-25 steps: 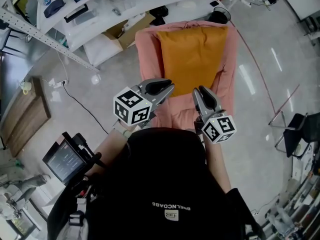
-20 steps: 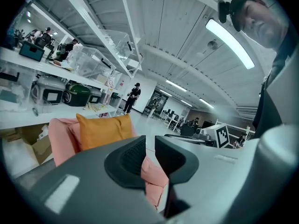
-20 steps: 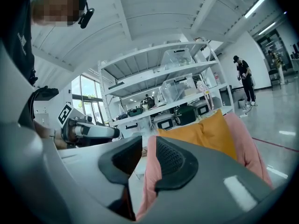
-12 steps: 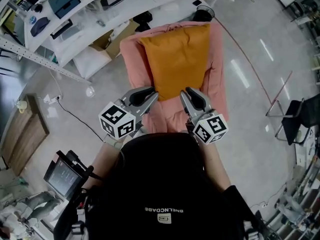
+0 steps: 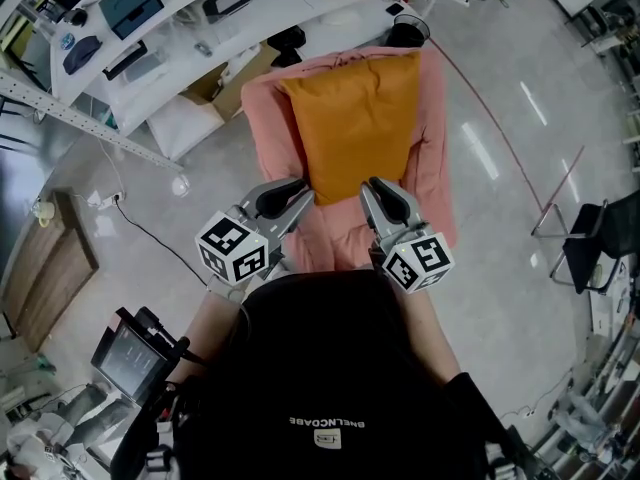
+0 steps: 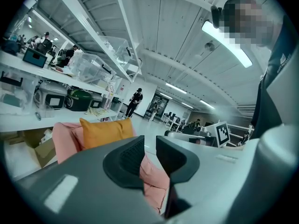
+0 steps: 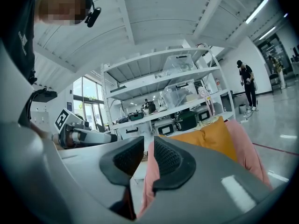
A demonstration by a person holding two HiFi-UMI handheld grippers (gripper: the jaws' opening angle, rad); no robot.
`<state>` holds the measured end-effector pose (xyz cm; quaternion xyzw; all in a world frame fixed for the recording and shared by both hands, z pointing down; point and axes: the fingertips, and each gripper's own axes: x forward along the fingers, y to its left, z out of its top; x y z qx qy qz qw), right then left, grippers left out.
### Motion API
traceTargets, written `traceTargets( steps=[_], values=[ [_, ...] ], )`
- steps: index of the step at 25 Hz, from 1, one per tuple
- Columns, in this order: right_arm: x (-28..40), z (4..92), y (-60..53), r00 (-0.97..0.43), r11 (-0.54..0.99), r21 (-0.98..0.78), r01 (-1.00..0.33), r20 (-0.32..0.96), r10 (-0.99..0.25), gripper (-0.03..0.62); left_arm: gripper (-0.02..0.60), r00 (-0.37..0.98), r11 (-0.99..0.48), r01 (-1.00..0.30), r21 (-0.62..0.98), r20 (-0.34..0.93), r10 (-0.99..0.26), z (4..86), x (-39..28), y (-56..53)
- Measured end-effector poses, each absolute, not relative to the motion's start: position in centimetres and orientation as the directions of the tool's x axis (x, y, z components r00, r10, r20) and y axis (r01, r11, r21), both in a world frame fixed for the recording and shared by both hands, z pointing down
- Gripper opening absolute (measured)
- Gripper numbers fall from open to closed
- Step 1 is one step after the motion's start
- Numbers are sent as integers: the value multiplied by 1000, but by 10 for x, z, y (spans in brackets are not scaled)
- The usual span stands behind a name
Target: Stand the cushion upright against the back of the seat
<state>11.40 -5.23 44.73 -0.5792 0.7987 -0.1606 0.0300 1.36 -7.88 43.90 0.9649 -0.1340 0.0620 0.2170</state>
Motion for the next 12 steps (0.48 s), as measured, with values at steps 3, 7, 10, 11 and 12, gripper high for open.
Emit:
traceTargets(
  steps=[3,7,10,11,12],
  values=[
    [111,448,-52,-330,278,-301,-912,136,-934,74,83,955,-868,-292,402,175,-240,438,9,-80],
    [109,451,-54,-337,283,-313,-907,135,-932,74,84,954,-865,-296,405,177,-243,441,8,-80],
    [107,452,-54,-339,284,-322,-903,131,-931,74,86,954,-863,-296,409,178,-242,442,7,-79],
    [106,451,-52,-339,283,-328,-901,130,-932,74,86,954,-863,-295,411,178,-242,441,6,-78],
    [105,450,-51,-340,282,-333,-900,131,-931,74,86,954,-862,-295,412,178,-242,440,6,-76]
  ],
)
